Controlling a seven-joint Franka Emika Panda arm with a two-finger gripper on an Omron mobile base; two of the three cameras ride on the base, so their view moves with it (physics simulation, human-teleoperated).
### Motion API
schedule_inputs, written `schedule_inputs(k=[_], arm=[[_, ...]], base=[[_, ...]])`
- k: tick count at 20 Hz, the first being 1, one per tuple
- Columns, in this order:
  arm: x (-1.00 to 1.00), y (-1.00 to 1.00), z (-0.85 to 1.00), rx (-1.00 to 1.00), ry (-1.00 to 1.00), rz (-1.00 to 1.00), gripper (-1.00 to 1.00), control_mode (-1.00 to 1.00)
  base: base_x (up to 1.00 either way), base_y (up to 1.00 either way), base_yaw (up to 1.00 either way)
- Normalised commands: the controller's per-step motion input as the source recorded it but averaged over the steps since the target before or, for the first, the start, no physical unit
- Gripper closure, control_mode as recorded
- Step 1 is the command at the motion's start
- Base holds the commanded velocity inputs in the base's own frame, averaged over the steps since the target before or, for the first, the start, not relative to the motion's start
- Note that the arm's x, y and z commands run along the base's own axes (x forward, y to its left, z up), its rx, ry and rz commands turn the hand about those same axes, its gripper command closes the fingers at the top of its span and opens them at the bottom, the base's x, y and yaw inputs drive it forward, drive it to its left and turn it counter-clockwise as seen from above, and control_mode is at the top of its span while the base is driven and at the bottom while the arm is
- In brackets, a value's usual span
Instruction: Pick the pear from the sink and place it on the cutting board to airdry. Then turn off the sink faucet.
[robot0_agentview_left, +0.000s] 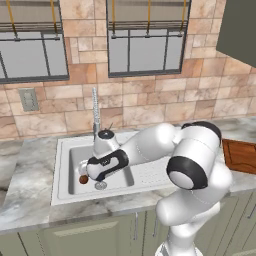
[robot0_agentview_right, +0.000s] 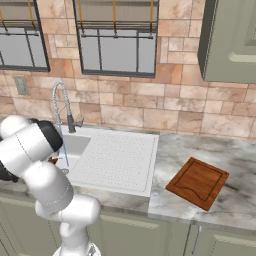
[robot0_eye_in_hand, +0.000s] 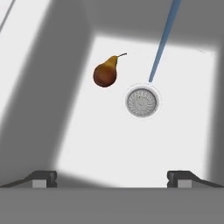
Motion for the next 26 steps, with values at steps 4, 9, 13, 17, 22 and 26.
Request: schedule_inputs(k=[4,9,13,17,22,26], arm=[[0.12,0.05,-0.07,0.0,0.0,-0.02,-1.0,-1.0],[0.15,0.03,-0.03,0.0,0.0,-0.04,-1.0,-1.0],[0.14,0.1,-0.05,-0.01,0.0,-0.04,-1.0,-1.0],[0.09,0.16,-0.06,-0.03,0.0,-0.05,-1.0,-1.0],[0.11,0.11,-0.09,-0.03,0.01,-0.06,-1.0,-1.0],[0.04,0.01,-0.09,-0.01,0.0,-0.04,-1.0,-1.0]], base=[[0.0,0.0,0.0],[0.0,0.0,0.0],[0.0,0.0,0.0],[0.0,0.0,0.0],[0.0,0.0,0.0],[0.0,0.0,0.0]])
